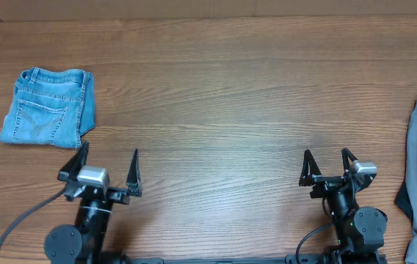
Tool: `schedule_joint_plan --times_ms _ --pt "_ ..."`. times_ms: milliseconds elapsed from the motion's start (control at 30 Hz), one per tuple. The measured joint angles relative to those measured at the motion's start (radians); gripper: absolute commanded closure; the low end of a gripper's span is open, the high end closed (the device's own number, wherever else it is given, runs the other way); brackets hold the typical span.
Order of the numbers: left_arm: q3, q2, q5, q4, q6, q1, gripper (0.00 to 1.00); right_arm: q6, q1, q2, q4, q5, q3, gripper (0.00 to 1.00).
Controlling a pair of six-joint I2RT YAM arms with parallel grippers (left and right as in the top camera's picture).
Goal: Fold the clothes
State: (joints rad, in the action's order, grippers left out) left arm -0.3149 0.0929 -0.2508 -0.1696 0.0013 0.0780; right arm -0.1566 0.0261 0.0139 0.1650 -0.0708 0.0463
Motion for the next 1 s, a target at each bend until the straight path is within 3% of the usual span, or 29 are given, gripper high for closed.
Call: schedule_joint_plan --times_ms 533,1000 --pt "0.298 -0.078 0.040 0.124 0.001 -0.072 0.00 0.000 0.000 0.000 0.000 0.000 0.000 0.00" --pt "0.307 -0.078 0.084 0.110 0.001 -0.072 0.00 0.000 0.000 -0.001 0.000 0.000 0.000 0.00"
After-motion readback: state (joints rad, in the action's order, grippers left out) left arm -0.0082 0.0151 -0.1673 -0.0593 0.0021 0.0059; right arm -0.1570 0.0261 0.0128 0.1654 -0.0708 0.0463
